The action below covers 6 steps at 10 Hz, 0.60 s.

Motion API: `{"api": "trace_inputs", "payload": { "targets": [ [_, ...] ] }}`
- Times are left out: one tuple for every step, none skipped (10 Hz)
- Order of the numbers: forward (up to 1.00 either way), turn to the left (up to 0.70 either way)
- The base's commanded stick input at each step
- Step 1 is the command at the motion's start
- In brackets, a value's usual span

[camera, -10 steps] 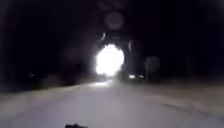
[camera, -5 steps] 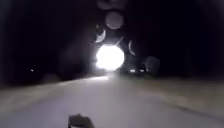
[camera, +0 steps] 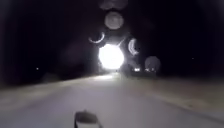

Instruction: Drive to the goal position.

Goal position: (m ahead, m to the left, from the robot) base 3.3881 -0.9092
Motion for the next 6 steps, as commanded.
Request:
{"api": "trace_inputs", "payload": {
  "targets": [
    [1.0, 0.4],
    [0.54, 0.21],
    [0.06, 0.02],
    [0.0, 0.0],
    [0.0, 0.0],
    [0.0, 0.0]
  ]
}}
